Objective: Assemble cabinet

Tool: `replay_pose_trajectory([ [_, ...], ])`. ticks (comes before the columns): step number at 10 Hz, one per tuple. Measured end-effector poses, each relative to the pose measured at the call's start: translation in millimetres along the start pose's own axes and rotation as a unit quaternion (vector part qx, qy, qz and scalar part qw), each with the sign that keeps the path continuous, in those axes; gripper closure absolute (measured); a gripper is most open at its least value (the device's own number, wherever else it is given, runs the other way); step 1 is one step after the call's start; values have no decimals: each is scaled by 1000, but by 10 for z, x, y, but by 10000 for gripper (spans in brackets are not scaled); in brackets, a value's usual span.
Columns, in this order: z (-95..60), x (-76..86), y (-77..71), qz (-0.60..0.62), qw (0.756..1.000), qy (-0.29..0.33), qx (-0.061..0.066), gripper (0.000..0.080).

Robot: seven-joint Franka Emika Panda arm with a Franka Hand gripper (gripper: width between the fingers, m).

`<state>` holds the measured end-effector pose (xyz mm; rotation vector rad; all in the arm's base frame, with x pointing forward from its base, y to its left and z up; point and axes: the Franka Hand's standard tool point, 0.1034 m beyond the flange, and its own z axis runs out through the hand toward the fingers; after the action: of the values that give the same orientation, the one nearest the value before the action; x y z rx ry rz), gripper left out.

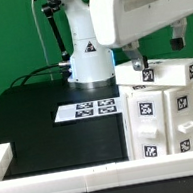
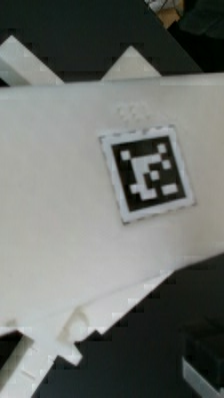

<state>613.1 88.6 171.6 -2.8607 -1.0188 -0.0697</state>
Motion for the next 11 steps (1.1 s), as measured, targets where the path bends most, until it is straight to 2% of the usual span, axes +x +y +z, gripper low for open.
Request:
replay_pose_trajectory([
  [5,167,-109,-12,5,1000,5,-8,2],
  [6,164,-108,-9,6,1000,5,-8,96],
  [7,165,-110,-8,14,1000,5,-8,245],
  [9,165,-110,-8,35,999,5,-8,243],
  [11,165,-109,-9,121,993,6,-7,243],
])
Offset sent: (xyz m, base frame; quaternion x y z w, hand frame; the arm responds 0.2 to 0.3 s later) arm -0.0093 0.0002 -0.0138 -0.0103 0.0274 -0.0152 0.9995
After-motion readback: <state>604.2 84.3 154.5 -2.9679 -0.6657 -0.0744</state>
